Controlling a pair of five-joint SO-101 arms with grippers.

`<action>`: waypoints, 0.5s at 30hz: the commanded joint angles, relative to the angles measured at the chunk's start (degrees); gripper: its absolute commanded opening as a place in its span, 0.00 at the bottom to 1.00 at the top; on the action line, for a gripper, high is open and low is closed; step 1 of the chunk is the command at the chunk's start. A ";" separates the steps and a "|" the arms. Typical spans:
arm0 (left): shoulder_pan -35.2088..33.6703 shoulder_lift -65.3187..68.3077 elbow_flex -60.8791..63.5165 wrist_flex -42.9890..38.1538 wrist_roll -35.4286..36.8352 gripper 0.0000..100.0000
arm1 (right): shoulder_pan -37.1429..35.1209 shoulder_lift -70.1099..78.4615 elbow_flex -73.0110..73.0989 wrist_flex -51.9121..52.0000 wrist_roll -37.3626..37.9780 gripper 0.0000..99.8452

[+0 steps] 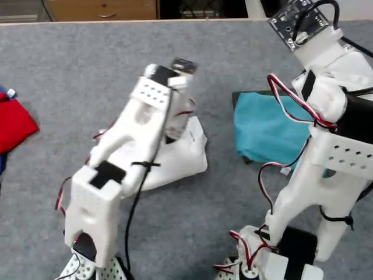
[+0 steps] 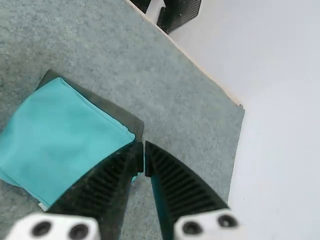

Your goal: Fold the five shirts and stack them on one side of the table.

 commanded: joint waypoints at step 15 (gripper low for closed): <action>-4.88 -12.31 4.53 0.79 0.88 0.03 | 0.53 -1.71 0.22 0.35 0.70 0.01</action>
